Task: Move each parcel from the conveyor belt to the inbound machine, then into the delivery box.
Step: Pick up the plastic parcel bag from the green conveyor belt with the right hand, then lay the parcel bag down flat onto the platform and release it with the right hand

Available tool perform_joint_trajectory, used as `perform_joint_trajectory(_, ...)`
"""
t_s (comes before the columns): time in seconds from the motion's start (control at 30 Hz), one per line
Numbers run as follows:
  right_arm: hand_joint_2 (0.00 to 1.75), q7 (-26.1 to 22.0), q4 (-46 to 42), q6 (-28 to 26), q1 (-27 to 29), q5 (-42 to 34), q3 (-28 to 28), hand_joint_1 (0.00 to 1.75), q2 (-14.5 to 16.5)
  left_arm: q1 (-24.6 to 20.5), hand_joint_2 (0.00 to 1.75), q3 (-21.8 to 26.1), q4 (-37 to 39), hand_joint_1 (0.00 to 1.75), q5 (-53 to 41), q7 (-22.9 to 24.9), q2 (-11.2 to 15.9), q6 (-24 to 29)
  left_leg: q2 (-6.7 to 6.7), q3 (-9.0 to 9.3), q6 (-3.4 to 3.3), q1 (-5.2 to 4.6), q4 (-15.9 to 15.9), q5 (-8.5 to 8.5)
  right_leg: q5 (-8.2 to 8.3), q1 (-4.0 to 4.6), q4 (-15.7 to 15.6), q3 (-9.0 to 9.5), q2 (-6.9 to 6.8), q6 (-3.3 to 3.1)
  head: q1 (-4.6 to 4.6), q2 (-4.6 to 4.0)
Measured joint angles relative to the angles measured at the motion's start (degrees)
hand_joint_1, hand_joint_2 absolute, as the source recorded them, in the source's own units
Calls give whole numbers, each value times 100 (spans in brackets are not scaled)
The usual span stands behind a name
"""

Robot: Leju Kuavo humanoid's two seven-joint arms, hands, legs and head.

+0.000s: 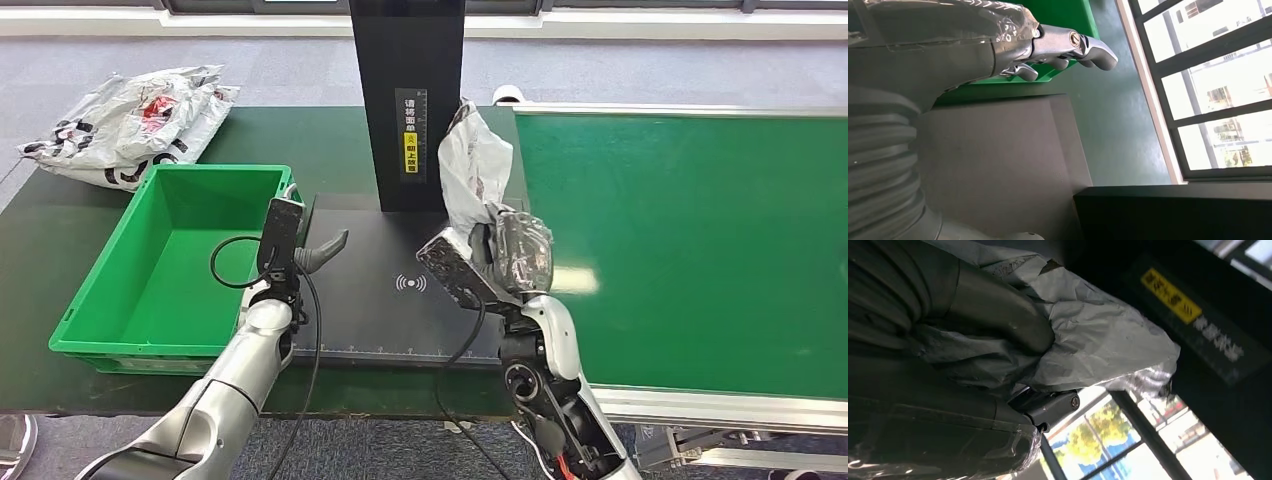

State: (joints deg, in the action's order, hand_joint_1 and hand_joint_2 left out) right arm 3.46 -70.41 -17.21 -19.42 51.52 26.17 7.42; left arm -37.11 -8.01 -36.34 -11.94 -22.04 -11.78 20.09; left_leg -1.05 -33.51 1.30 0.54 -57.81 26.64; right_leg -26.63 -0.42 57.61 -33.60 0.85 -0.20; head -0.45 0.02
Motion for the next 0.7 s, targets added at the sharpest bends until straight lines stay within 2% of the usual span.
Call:
perform_joint_trajectory(0.13,175,77,367,448,-45,-321,246,175,63,-23,175,-12,8,0,-13,69,-18,-50,-1,0,0,0,0,0,0,0,0,0,0,0,0,0)
perform_joint_trajectory(0.27,175,79,672,540,-79,-438,372,175,104,-47,175,-17,9,0,-16,106,-27,-55,-2,0,0,0,0,0,0,-1,0,2,-1,0,0,1)
perform_joint_trajectory(0.4,175,116,853,635,-140,-489,448,4,117,-63,175,-22,14,0,-17,123,-33,-89,-1,0,0,-1,-1,0,0,-2,0,1,-1,1,0,-1)
perform_joint_trajectory(0.53,175,381,1299,1073,-252,-527,570,0,110,-154,175,-69,61,0,-44,213,-65,-196,-4,1,0,-1,-1,0,0,-1,-2,1,-3,0,-1,-1)
perform_joint_trajectory(0.7,175,387,1866,726,-257,-555,589,0,40,-243,175,-154,127,0,-60,276,-99,-207,-4,1,0,-1,-2,0,1,-2,-2,0,-3,1,0,-1)
